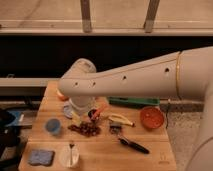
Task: Place fork in plastic cup
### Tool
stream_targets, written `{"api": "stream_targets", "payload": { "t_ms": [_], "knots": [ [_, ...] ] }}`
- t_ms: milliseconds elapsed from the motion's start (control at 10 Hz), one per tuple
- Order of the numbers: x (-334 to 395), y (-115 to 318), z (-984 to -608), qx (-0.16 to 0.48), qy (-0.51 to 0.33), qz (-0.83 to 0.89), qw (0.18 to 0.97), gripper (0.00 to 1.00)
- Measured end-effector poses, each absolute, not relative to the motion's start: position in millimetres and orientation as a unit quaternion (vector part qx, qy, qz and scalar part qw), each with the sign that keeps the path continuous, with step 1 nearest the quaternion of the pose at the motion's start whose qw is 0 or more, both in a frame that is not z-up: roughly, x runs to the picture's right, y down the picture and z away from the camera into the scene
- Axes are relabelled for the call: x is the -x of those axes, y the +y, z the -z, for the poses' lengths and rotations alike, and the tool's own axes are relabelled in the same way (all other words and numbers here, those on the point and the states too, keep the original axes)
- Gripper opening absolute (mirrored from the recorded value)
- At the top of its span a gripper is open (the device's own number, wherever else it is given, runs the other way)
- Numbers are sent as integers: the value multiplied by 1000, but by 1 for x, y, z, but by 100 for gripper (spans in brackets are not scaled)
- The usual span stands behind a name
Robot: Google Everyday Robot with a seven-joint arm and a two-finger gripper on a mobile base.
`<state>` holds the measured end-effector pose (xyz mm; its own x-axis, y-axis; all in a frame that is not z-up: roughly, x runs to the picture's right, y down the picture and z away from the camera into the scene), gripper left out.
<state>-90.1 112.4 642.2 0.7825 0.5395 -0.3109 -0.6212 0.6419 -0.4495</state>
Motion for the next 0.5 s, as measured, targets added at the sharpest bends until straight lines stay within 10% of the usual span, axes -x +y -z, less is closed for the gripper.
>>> {"api": "stream_targets", "payload": {
  "t_ms": [500],
  "knots": [
    [131,134,-623,265,71,-286,918,71]
  ]
}}
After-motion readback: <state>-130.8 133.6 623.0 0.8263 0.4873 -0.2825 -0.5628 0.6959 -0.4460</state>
